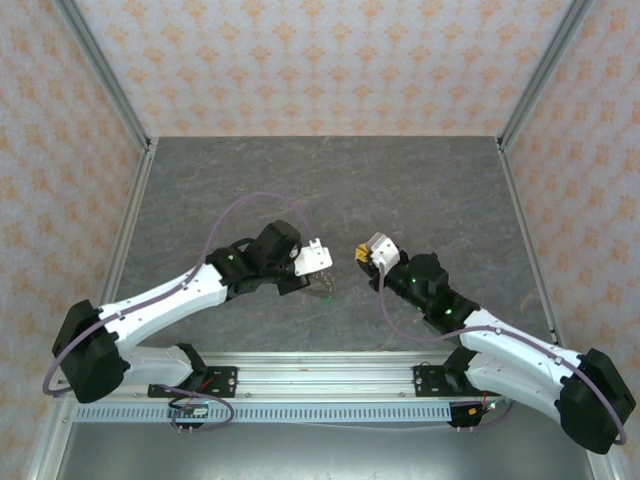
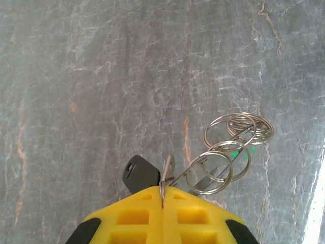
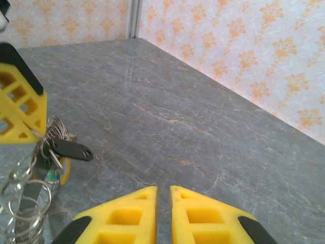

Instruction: Put the keys on the keyring

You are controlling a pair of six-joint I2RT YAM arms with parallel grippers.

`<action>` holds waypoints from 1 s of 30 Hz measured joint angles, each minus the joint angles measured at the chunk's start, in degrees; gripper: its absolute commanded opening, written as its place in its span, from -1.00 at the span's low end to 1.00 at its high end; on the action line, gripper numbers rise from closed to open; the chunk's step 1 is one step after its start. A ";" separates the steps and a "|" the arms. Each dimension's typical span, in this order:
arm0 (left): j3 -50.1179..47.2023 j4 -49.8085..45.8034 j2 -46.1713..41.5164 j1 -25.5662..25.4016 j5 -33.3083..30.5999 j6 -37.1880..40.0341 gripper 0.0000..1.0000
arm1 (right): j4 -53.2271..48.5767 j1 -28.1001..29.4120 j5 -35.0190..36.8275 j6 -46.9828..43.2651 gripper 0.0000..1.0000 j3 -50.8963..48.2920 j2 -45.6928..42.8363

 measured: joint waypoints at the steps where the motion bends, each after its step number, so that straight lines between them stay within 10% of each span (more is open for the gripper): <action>1: 0.85 0.22 1.40 0.00 0.81 -0.31 -1.00 | 0.00 0.00 0.42 0.00 -0.73 -0.17 -0.44; 30: -0.04 10.51 13.55 -1.97 10.21 -13.99 -0.84 | -0.46 0.00 9.42 4.50 -0.66 -3.82 -7.52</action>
